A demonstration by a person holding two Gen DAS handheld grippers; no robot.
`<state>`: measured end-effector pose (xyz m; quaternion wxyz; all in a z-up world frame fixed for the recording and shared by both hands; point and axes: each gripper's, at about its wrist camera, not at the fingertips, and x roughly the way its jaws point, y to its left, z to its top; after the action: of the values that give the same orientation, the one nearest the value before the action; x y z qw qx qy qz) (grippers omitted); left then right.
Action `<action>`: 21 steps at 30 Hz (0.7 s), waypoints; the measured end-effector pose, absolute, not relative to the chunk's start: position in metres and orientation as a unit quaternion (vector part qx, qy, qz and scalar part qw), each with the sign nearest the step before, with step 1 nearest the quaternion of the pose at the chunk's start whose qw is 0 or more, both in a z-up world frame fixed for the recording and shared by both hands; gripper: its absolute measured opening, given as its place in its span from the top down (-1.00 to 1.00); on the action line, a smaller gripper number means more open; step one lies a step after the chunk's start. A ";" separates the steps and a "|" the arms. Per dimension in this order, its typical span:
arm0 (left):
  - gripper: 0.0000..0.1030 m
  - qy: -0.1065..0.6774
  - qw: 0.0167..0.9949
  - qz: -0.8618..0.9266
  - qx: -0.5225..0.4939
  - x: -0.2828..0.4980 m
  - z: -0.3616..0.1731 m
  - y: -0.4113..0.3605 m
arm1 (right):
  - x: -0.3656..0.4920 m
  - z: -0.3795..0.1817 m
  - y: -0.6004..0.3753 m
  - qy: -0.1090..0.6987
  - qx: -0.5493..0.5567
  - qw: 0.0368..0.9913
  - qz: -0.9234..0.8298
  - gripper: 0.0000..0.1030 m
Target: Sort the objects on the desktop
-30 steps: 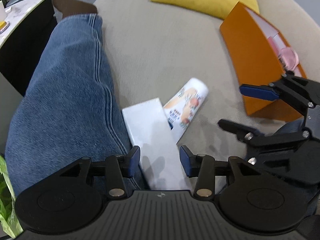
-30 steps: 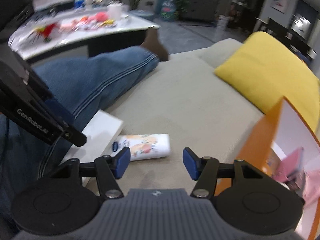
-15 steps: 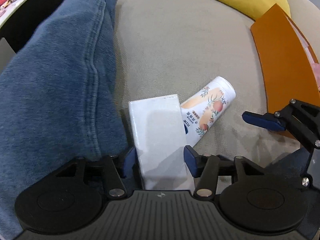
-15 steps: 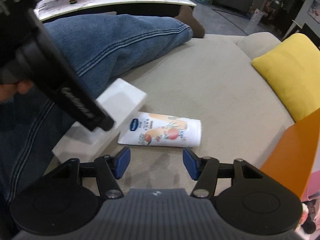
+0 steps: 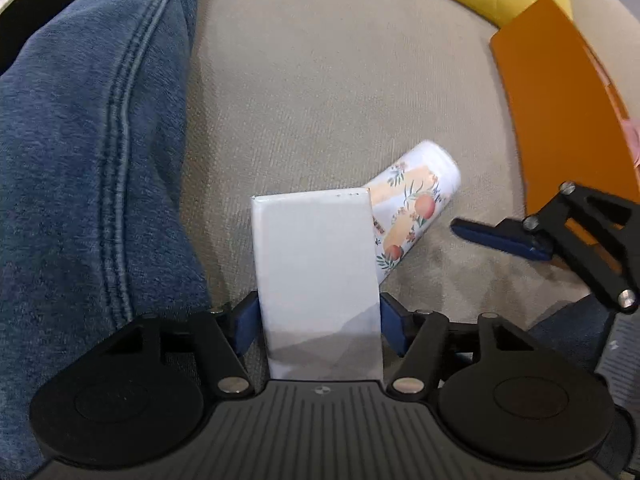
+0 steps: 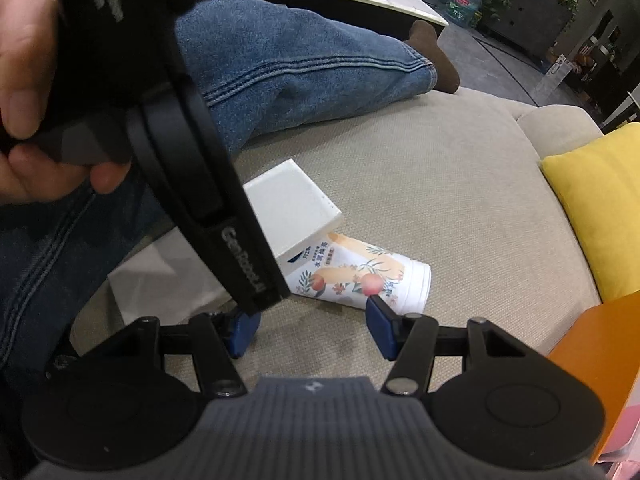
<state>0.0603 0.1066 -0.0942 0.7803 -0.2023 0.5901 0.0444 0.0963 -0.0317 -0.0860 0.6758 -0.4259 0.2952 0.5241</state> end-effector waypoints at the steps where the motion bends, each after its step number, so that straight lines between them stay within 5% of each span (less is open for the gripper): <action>1: -0.38 0.586 0.784 0.042 -0.203 0.057 -0.091 0.108 | 0.095 -0.085 -0.032 0.292 -0.427 0.674 0.527 -0.15; 21: -0.38 0.512 0.835 0.068 -0.193 0.034 -0.044 0.147 | 0.039 -0.137 0.000 0.152 -0.604 0.607 0.494 -0.11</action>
<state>0.0344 0.1470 -0.0436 0.8345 -0.1928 0.5117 0.0675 0.0395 0.0003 -0.1371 0.6066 -0.6039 0.1521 0.4942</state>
